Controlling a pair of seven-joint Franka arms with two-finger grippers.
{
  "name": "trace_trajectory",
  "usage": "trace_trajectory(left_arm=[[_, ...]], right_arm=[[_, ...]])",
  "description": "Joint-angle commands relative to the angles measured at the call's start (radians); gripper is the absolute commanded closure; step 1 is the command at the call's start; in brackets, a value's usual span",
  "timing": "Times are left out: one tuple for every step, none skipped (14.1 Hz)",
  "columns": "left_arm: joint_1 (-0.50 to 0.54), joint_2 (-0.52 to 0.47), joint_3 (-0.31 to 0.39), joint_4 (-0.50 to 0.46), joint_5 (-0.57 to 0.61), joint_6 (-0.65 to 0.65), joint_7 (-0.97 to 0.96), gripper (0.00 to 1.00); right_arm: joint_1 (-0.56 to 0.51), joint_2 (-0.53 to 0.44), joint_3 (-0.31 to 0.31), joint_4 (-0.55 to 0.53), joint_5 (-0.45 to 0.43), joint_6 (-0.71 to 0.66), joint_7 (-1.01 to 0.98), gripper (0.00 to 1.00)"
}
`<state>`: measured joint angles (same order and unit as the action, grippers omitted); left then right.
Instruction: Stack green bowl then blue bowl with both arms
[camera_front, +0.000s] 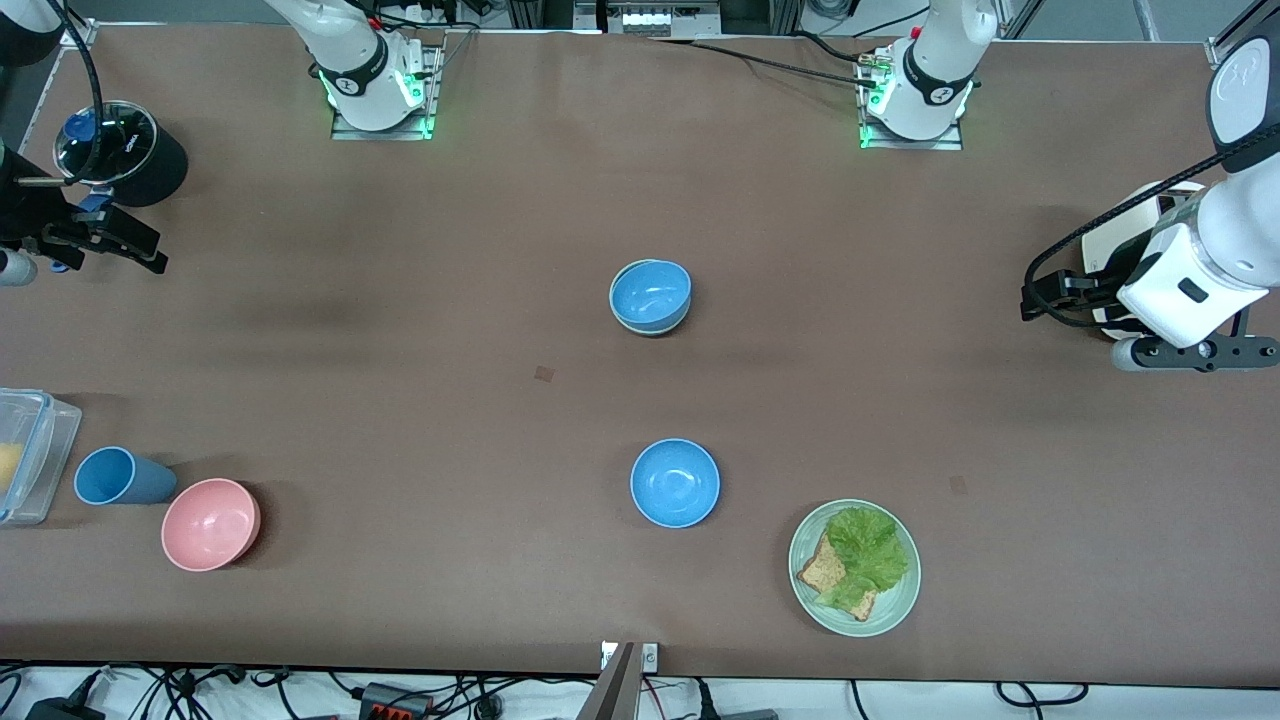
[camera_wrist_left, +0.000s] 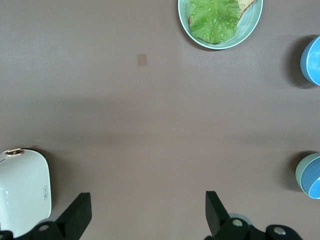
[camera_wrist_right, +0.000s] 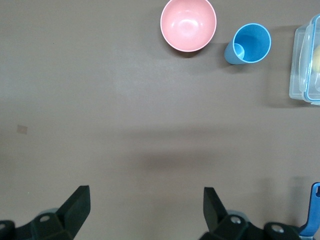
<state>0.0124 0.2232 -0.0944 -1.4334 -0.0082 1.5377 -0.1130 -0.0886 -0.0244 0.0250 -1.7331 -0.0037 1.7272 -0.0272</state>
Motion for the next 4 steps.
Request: trace_trajectory(left_arm=[[0.001, 0.005, 0.004, 0.014, -0.019, -0.016, 0.019, 0.00], [0.001, 0.005, 0.004, 0.014, -0.021, -0.016, 0.019, 0.00], [0.000, 0.007, 0.004, 0.014, -0.019, -0.016, 0.019, 0.00], [-0.002, 0.010, 0.004, 0.014, -0.018, -0.016, 0.018, 0.00]], right_arm=[[-0.007, -0.011, 0.003, 0.001, 0.001, -0.003, -0.016, 0.00], [-0.007, -0.012, 0.003, 0.001, 0.002, -0.002, -0.016, 0.00], [-0.007, -0.011, 0.003, 0.001, 0.002, -0.001, -0.016, 0.00], [-0.007, -0.011, 0.003, 0.000, 0.002, -0.005, -0.016, 0.00]])
